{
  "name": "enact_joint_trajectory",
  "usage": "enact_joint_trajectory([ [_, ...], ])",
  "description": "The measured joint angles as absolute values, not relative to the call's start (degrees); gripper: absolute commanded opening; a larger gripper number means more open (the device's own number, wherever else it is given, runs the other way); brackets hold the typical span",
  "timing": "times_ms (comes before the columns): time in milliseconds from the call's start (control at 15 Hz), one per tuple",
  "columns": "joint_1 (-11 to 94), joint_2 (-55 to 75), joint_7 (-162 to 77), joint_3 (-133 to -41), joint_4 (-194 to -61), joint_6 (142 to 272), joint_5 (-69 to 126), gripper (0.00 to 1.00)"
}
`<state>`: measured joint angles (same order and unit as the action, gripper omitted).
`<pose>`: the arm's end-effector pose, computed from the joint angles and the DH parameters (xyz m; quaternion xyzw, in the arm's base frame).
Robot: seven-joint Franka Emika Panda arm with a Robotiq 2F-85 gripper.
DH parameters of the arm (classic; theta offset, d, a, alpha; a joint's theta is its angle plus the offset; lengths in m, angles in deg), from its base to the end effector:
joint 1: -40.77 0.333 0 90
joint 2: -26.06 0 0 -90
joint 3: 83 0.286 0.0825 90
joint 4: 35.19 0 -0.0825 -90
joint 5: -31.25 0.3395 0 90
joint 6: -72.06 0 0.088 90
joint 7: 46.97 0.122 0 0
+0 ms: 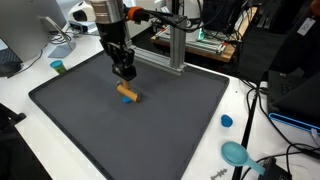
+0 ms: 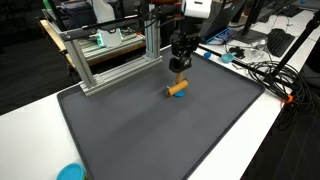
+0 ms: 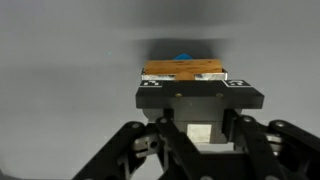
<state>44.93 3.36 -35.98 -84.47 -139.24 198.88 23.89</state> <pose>0.5958 0.0232 0.3065 0.9979 -0.0329 0.0072 0.0559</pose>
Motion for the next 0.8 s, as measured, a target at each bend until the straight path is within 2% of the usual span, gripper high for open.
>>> enact_joint_trajectory([
  [800, 43.9, -1.8, -35.5, -84.6, -130.7, 191.0, 25.7, 0.22],
])
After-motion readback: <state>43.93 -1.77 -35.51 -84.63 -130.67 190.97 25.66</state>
